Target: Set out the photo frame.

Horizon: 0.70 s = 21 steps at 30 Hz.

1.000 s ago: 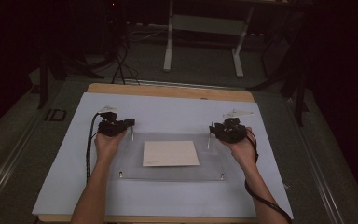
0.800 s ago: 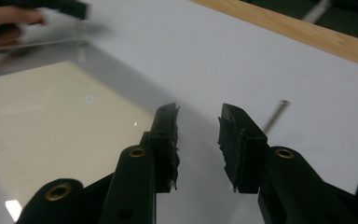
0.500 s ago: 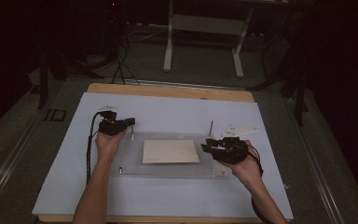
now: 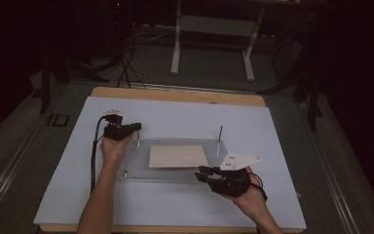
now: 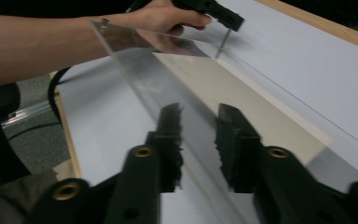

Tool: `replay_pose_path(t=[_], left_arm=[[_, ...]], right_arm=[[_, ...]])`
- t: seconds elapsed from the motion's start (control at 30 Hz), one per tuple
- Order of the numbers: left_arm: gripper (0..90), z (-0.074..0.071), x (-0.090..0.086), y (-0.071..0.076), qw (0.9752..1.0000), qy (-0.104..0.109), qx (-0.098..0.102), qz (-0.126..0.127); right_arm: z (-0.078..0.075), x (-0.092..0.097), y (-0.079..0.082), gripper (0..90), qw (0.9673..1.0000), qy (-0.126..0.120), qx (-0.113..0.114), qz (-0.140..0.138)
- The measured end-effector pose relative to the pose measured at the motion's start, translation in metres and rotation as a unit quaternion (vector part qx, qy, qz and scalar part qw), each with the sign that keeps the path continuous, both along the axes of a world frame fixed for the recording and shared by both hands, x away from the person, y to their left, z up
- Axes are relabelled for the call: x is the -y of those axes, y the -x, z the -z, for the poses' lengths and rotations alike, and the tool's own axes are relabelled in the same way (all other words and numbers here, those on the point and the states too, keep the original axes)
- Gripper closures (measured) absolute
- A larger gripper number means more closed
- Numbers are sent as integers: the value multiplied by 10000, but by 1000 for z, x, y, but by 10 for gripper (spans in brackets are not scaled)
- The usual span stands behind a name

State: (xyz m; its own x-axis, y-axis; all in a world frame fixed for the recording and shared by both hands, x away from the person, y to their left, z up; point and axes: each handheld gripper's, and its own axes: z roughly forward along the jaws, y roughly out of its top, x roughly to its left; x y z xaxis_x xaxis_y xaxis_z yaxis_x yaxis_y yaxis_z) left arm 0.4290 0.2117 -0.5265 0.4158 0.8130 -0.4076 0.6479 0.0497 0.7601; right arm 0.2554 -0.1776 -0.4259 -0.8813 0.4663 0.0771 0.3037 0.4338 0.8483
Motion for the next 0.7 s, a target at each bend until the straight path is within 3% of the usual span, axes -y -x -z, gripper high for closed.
replay_pose_path(t=[0.17, 0.27, 0.37, 0.5, 0.57, 0.63, 0.7], left_arm=[[852, -1, 0, -2, 10000, -8, -51, -6], [852, 0, 0, -2, 10000, 32, -62, -18], [851, 0, 0, -3, 10000, 31, -74, -14], [850, -1, 0, -3, 10000, 23, -95, 10], [841, 0, -2, -3, 9999, 99, -137, 28], [830, 2, -6, -4, 9990, 363, -228, 94], [826, 2, -5, -4, 9993, 301, -204, 102]], right_arm=[[13, -9, 12, 889, 9997, 202, 61, -102], [26, -13, 15, 856, 9994, 325, 75, -32], [37, -15, 13, 857, 9984, 510, 116, 207], [40, -17, 11, 890, 9985, 378, 170, 366], [40, -18, 11, 897, 9984, 361, 190, 398], [39, -18, 10, 899, 9984, 316, 203, 415], [40, -18, 10, 900, 9984, 307, 207, 417]])
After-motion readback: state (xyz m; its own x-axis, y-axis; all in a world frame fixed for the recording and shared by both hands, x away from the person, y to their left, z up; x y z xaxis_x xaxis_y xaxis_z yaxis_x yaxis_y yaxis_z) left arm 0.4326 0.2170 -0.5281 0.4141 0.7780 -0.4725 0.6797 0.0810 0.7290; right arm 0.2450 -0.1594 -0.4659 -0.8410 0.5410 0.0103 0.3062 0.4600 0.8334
